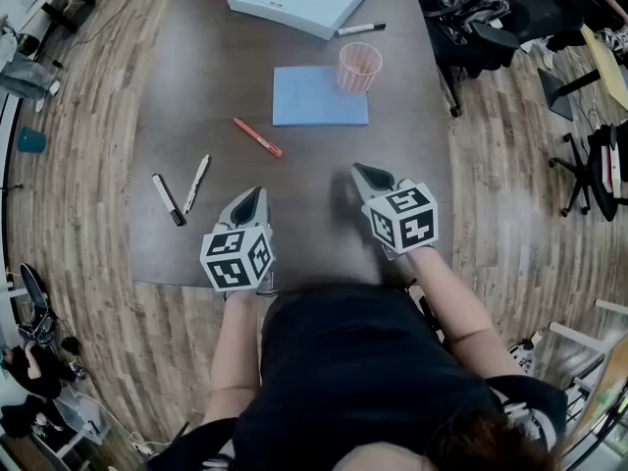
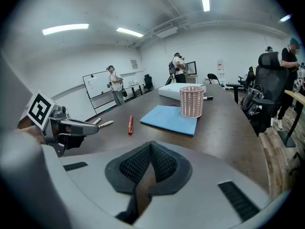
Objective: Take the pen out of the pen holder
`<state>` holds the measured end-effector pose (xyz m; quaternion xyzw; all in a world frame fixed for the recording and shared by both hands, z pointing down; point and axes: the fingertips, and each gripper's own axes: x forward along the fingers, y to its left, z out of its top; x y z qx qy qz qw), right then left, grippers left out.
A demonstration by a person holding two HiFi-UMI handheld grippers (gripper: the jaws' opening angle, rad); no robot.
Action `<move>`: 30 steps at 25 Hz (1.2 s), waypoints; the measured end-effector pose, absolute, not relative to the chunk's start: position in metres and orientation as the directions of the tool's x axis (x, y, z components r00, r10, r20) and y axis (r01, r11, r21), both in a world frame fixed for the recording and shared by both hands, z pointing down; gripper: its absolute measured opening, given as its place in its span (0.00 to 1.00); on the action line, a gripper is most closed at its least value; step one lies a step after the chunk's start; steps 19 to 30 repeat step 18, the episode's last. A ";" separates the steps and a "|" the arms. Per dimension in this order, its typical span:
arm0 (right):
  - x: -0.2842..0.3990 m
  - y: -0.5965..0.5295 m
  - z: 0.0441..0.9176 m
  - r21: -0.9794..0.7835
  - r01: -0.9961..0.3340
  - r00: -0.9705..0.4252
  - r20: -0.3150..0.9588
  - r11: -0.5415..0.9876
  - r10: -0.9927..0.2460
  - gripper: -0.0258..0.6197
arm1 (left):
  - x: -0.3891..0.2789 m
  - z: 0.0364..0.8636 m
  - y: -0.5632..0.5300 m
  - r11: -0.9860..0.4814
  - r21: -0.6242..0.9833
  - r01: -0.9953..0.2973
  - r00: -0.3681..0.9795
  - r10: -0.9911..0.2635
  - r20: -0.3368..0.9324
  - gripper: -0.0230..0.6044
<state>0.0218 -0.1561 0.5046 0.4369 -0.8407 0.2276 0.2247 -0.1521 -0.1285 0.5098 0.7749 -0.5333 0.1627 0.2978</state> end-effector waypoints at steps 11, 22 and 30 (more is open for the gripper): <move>0.026 -0.161 0.506 -0.203 -0.840 -0.518 0.576 0.504 -0.632 0.06 | -0.150 0.513 -0.131 -0.274 0.262 -0.925 0.379 -0.710 0.594 0.08; 0.028 -0.164 0.507 -0.206 -0.836 -0.523 0.575 0.508 -0.629 0.06 | -0.147 0.512 -0.134 -0.277 0.257 -0.926 0.377 -0.709 0.596 0.08; 0.028 -0.164 0.507 -0.206 -0.836 -0.523 0.575 0.508 -0.629 0.06 | -0.147 0.512 -0.134 -0.277 0.257 -0.926 0.377 -0.709 0.596 0.08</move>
